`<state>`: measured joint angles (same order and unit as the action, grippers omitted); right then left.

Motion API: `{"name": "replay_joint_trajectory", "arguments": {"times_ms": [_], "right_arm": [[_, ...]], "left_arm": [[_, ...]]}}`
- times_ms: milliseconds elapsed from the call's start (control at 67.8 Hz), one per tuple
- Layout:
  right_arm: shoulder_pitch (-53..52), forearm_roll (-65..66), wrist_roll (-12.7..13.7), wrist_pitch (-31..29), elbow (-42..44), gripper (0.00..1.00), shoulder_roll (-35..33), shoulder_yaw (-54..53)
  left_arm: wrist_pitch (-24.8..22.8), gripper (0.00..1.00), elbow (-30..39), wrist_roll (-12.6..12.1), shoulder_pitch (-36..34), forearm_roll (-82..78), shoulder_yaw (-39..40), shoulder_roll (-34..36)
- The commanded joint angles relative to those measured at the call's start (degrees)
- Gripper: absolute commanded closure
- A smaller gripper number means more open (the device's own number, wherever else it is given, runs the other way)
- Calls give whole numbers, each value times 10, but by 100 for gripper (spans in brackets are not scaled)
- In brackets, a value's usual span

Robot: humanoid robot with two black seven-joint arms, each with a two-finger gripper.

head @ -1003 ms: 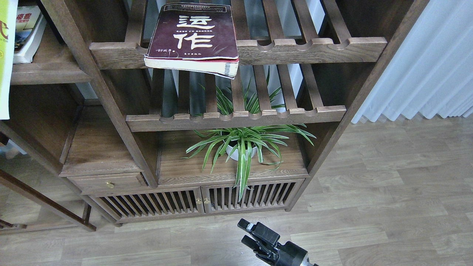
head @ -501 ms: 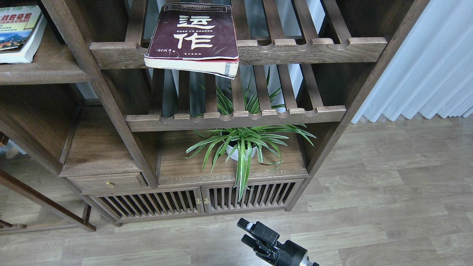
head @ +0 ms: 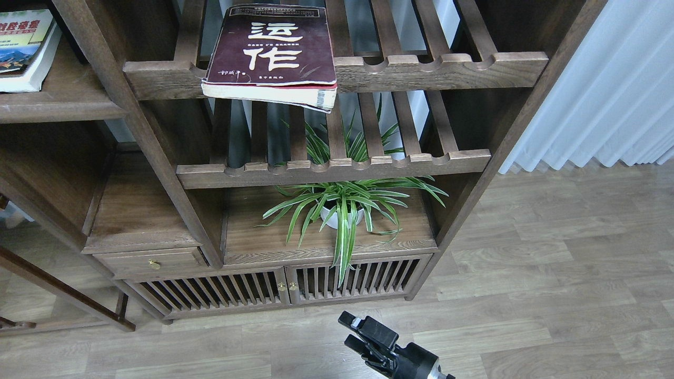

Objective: Organize books on shelf
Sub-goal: 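Place the yellow-green book on the side shelf with the left gripper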

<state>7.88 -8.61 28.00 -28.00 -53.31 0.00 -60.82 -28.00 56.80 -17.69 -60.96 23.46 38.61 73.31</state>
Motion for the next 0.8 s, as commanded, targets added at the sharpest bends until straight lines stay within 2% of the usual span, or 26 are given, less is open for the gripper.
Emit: {"name": "replay_joint_trajectory", "arguments": {"times_ms": [0,206,236,310,531,619,708,782], "right_arm": [[0,0,0,0,-1,0,0,0],[4,3,0,0,-1,0,0,0],[5,4,0,0,-1,0,0,0],[6,4,0,0,-1,0,0,0],[7,4,0,0,-2,0,0,0],[8,4,0,0,-2,0,0,0],[8,4,0,0,-2,0,0,0],[8,4,0,0,-2,0,0,0]], "left_arm": [[0,99,-27,-26,-9,0,0,-30],[0,99,-76,-31,-19,-1,0,-73],[0,99,-105,-37,-33,-5,0,-97],[0,99,-129,-47,-49,-10,-1,-116],[0,98,-162,-68,-62,-15,-2,-164],[0,92,-168,-76,-62,-15,-1,-178],[0,79,-169,-82,-63,-21,1,-191],[0,81,-173,-83,-64,-22,2,-196]]}}
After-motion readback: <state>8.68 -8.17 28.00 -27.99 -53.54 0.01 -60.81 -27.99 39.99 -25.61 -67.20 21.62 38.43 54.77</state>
